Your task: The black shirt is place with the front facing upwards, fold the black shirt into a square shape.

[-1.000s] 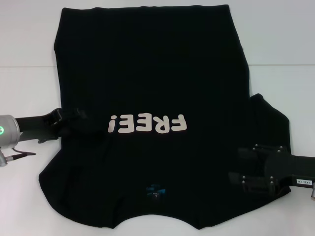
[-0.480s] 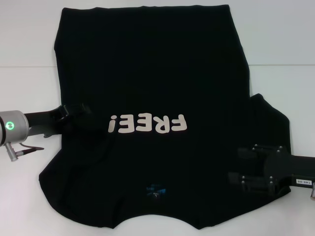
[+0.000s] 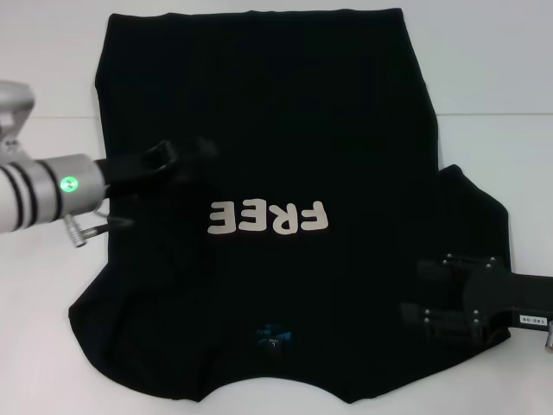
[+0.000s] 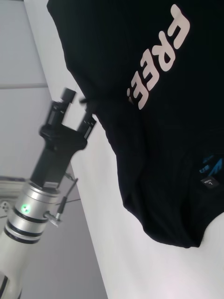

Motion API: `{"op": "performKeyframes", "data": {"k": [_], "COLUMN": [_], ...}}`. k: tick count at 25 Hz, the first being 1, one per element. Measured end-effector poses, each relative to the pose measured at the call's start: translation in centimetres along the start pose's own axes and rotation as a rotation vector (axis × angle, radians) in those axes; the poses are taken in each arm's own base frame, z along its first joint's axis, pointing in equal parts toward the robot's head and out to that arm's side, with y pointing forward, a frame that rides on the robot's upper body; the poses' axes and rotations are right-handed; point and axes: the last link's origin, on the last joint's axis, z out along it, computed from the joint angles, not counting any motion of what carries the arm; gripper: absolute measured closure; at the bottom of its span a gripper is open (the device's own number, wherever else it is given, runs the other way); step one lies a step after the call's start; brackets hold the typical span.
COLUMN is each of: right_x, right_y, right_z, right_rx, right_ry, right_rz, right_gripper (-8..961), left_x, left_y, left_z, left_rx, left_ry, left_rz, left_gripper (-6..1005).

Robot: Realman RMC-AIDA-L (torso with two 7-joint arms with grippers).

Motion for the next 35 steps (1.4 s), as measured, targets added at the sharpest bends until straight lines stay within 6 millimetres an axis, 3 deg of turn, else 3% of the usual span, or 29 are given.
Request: {"op": "performKeyframes", "data": {"k": [6,13,19,24,29,35], "right_x": [0.1,0.4,0.3,-0.2,-1.0,-2.6], "right_y": [-0.1,-0.7,-3.1,-5.5,-7.2,-8.5], "right_z": [-0.1,-0.4,-2.8,-5.5,-7.6,-8.6], "right_rx": [0.011,0.057,0.178,0.294,0.407,0.512], "right_ry": [-0.001,0.004,-0.002,0.024,0.110,0.234], "right_rz": [0.004,0.049,0.270,0.507,0.689,0.919], "right_gripper": [177,177,176,176,177,176], "left_x": [-1.0,-2.7,-4.4,-6.6,-7.4,-7.5], "left_y": [1.7,-0.3,-1.7,-1.0,-0.5,0.0], "left_z": [0.6,-3.4,-6.8,-8.3,-8.2,-7.7], "left_rx": [-0.086,-0.196,-0.280,-0.437,-0.477,-0.484], "left_ry": [-0.050,-0.093,-0.092,-0.125,-0.169,-0.210], "left_rz": [0.063,0.302,0.510,0.778,0.906,0.960], "left_gripper": [233,234,234,234,230,228]}}
